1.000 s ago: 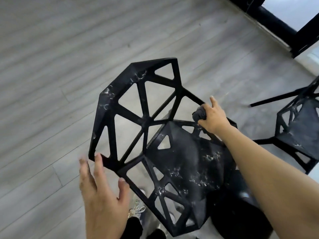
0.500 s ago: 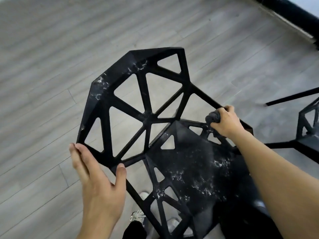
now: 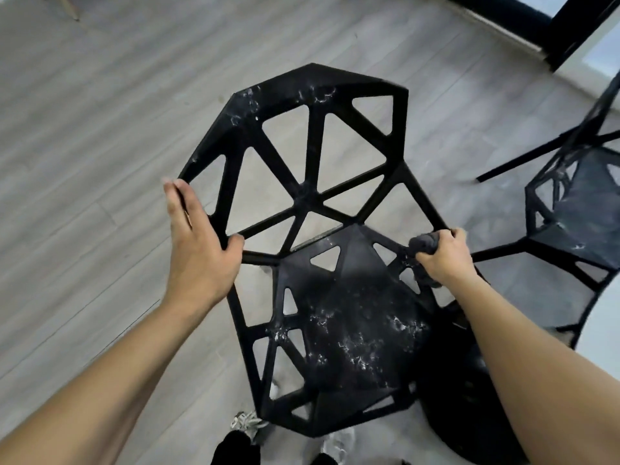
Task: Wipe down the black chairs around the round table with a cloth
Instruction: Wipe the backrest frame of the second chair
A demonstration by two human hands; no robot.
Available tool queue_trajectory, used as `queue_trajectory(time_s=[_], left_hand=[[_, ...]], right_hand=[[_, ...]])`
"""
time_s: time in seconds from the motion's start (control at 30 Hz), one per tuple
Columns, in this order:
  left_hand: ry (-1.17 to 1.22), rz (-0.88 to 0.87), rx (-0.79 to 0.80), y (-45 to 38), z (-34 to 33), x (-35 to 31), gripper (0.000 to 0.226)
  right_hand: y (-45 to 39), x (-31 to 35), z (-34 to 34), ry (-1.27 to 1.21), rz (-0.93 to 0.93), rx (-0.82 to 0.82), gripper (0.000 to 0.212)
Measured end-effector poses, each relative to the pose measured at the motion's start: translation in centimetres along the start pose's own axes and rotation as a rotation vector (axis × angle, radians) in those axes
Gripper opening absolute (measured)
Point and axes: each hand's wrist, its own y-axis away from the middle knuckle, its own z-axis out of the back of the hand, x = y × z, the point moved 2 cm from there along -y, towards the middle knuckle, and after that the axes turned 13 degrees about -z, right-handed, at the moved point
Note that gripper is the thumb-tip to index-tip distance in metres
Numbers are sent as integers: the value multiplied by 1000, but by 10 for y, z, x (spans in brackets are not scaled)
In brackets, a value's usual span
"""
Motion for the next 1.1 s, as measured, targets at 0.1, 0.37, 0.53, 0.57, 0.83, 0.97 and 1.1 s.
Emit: queue_trajectory(time_s=[0.1,0.37,0.53,0.57,0.83,0.97,1.1], left_hand=[[-29,-19,30,-29,-1,-2,99],[-70,-143,120,-102,-3,-3,98],[-63,-241,213,-144,-11,-19,98],[-58,-261,231,-152,-14,-23,99],[-74,-356,405,-201,-36,-64,99],[-98,-372,512,-221,-41,-83,101],[-89,-345,569,-237,-44,-93,103]], right_hand=[[1,-8,3,-20,-85,5,54],[26,-20,-16,-92,-186,-2,47],[56,-32,-28,-155,-318,-10,46],[63,-35,-31,-175,-332,-2,44],[112,-46,-55,-234,-510,30,42],[125,-41,-64,-305,-571,35,37],[130,-35,-73,-357,-576,26,34]])
